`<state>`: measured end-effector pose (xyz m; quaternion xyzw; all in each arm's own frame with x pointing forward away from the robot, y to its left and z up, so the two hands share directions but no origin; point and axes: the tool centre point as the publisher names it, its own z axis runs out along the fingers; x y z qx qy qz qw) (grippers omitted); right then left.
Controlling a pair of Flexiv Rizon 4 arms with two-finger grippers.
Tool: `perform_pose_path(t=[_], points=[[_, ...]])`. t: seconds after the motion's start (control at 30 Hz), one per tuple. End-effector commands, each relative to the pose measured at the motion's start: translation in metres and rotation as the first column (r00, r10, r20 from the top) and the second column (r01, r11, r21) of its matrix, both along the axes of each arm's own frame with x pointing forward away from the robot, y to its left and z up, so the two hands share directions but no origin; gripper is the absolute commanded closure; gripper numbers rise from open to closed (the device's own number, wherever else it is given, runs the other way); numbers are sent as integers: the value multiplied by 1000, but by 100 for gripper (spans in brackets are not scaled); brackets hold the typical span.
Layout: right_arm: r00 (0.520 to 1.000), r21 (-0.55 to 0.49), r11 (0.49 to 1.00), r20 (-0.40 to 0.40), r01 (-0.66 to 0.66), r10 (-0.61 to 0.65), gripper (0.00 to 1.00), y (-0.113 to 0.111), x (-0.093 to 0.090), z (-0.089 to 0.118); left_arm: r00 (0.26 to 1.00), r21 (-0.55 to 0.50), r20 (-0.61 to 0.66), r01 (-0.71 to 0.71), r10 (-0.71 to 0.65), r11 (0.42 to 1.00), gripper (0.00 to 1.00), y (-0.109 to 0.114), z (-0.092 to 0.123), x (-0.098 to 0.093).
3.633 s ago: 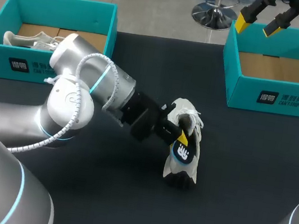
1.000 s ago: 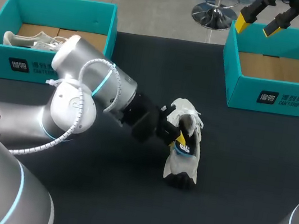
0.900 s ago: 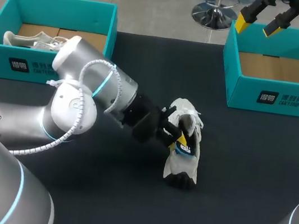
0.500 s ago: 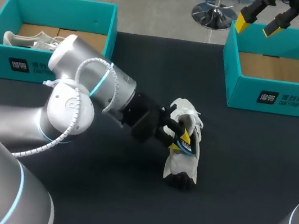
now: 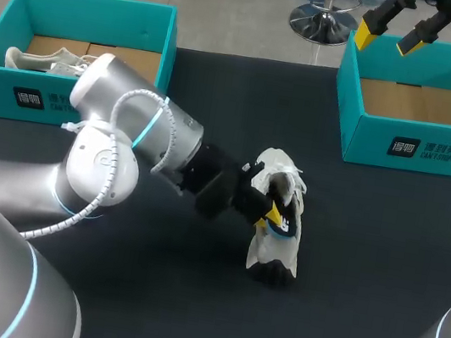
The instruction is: Take the shoe out of the shoebox, open the shoe tongue, remove and reinsert the insole, then place the shoe into the shoebox
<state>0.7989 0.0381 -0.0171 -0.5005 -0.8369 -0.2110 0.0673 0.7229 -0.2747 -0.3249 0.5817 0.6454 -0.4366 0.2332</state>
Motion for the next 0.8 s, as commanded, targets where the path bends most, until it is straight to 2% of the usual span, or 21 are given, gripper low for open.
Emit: perform_pose_path(t=[0.03,0.43,0.63,0.8], points=[[1000,-2,1000,-2,0,0,0,0,1,0,1000,9,-3,2,-2,1000,100,-5,-7,7],[1000,-2,1000,-2,0,0,0,0,1,0,1000,46,-2,-17,17,999,100,-10,-21,30],[1000,-2,1000,-2,0,0,0,0,1,0,1000,60,-20,-19,21,998,100,-8,-32,25],[1000,-2,1000,-2,0,0,0,0,1,0,1000,60,-16,-22,23,998,98,-1,-25,21]])
